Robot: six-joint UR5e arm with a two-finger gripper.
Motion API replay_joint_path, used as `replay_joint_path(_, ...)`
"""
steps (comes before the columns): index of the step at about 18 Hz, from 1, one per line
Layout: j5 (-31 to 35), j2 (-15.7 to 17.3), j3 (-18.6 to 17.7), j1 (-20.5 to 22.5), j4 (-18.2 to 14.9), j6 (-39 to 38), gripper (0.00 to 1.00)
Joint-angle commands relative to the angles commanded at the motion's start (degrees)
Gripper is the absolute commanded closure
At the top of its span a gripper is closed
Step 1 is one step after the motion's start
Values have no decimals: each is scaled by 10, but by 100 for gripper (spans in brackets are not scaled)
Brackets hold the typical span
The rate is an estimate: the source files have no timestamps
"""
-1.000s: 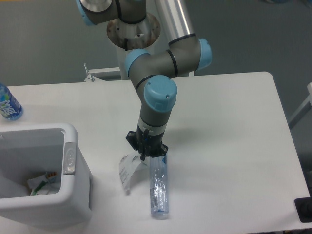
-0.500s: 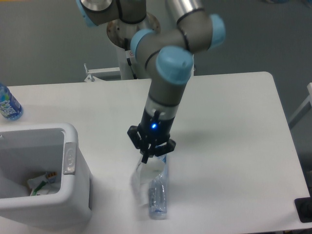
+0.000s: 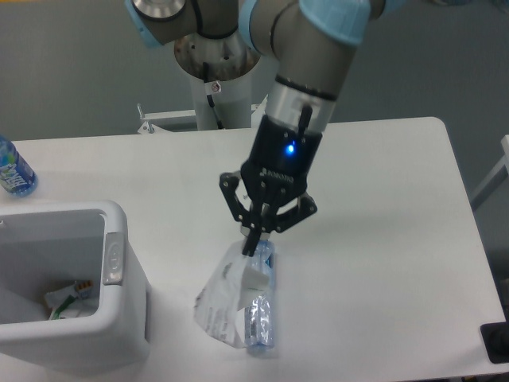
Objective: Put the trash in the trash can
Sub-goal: 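Lift the wrapper and carry it over the white trash bin, then open the gripper to drop the wrapper into the bin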
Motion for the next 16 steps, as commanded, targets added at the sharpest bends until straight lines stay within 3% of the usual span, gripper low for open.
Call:
replay_joint_path(6,-41,32,-10,-39,0,-50,100)
replay_joint_path(9,-41,34,-32,-86,1,-42,100)
replay_joint_path(15,-40,1,-37,-150,4,-28,100)
replay_joint_path(16,-40,-2,-37,-152,4,-27,88)
